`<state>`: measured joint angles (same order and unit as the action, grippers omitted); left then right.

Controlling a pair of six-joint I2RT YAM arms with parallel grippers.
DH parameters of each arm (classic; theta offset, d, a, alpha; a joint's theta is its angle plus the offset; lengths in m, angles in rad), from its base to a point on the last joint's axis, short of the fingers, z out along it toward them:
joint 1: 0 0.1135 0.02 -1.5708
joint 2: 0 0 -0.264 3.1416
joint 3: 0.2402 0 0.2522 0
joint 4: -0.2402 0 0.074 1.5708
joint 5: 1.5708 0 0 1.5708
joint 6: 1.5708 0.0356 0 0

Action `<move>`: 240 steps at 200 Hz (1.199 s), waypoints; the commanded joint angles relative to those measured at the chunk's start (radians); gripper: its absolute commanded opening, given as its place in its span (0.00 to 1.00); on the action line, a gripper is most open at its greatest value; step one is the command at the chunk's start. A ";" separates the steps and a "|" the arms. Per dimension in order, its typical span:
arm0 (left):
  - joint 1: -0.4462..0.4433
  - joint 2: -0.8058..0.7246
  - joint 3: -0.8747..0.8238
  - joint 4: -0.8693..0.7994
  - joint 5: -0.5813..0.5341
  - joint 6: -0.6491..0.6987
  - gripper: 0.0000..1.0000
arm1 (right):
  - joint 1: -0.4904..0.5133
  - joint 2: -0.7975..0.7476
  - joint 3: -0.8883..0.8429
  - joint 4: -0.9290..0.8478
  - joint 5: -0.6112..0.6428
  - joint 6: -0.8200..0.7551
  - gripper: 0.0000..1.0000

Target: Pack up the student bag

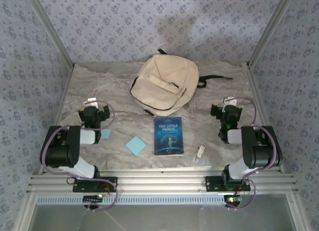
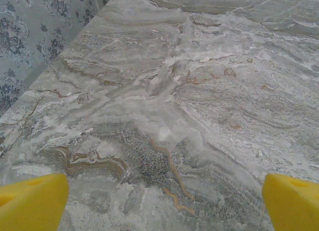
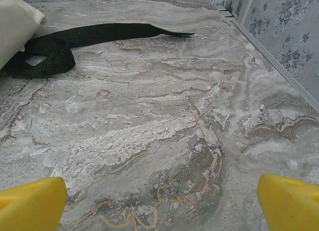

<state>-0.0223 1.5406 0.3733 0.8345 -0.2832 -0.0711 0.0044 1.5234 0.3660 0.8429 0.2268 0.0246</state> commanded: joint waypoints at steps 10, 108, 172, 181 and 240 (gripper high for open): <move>0.000 -0.006 0.015 0.032 0.010 0.007 1.00 | -0.002 0.002 0.001 0.018 -0.003 -0.018 1.00; 0.022 -0.007 0.020 0.017 0.091 0.009 1.00 | -0.011 0.002 0.003 0.011 -0.024 -0.014 1.00; 0.012 -0.199 0.196 -0.422 -0.030 -0.060 0.97 | 0.041 -0.118 0.115 -0.288 0.080 -0.034 1.00; 0.013 -0.230 0.237 -0.503 -0.044 -0.123 0.97 | 0.050 -0.138 0.179 -0.409 0.097 0.003 1.00; -0.134 -0.197 0.430 -0.772 0.116 -0.528 0.96 | 0.179 -0.138 0.477 -0.949 -0.008 0.283 1.00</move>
<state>-0.0734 1.2922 0.7444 0.2523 -0.2413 -0.4057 0.1246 1.3846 0.7677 0.1986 0.2821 0.1585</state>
